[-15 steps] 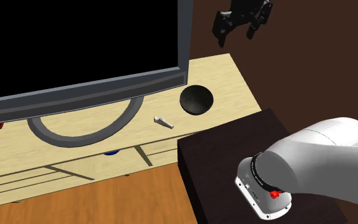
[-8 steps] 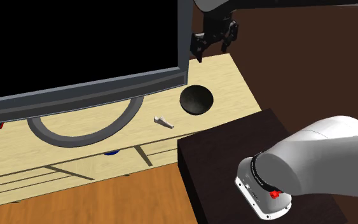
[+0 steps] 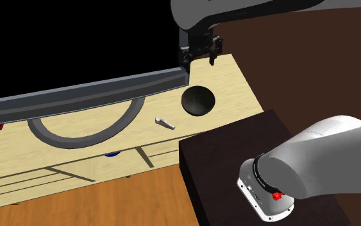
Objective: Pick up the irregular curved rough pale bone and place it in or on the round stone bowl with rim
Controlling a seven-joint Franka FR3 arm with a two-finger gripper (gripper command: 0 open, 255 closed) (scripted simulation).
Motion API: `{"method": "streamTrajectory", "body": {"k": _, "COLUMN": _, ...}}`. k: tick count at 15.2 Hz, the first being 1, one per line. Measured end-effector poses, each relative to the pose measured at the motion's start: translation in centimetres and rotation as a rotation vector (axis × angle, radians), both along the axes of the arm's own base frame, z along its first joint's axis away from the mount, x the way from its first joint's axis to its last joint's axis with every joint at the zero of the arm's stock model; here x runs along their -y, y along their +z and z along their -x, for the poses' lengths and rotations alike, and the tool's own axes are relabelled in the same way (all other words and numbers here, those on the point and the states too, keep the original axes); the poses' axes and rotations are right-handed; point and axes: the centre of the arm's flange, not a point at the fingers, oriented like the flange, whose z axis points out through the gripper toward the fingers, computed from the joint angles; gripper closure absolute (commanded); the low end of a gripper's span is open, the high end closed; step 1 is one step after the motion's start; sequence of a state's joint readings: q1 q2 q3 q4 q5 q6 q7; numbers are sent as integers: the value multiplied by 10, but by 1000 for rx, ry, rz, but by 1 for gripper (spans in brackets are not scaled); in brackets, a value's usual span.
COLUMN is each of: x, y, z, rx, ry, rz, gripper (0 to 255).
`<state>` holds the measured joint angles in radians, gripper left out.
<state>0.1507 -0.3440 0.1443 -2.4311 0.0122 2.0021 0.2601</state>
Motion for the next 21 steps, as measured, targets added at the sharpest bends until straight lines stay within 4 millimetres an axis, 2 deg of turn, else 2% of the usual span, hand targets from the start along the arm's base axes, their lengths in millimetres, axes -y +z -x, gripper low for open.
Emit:
{"method": "streamTrajectory", "body": {"k": 2, "x": -14, "y": 1, "z": -3, "rx": -11, "ry": -195, "rz": 27, "gripper": 0}}
{"method": "streamTrajectory", "body": {"k": 3, "x": -20, "y": -18, "z": -3, "rx": -19, "ry": -263, "rz": 35, "gripper": 0}}
{"method": "streamTrajectory", "body": {"k": 5, "x": -30, "y": -20, "z": -7, "rx": 8, "ry": -433, "rz": 36, "gripper": 0}}
{"method": "streamTrajectory", "body": {"k": 7, "x": -30, "y": -25, "z": -5, "rx": 12, "ry": -383, "rz": 29, "gripper": 0}}
{"method": "streamTrajectory", "body": {"k": 9, "x": -41, "y": -44, "z": 1, "rx": 34, "ry": -349, "rz": 18, "gripper": 0}}
{"method": "streamTrajectory", "body": {"k": 18, "x": -91, "y": -149, "z": 35, "rx": 174, "ry": -281, "rz": -36, "gripper": 0}}
{"method": "streamTrajectory", "body": {"k": 21, "x": -105, "y": -184, "z": 38, "rx": 223, "ry": -263, "rz": -55, "gripper": 0}}
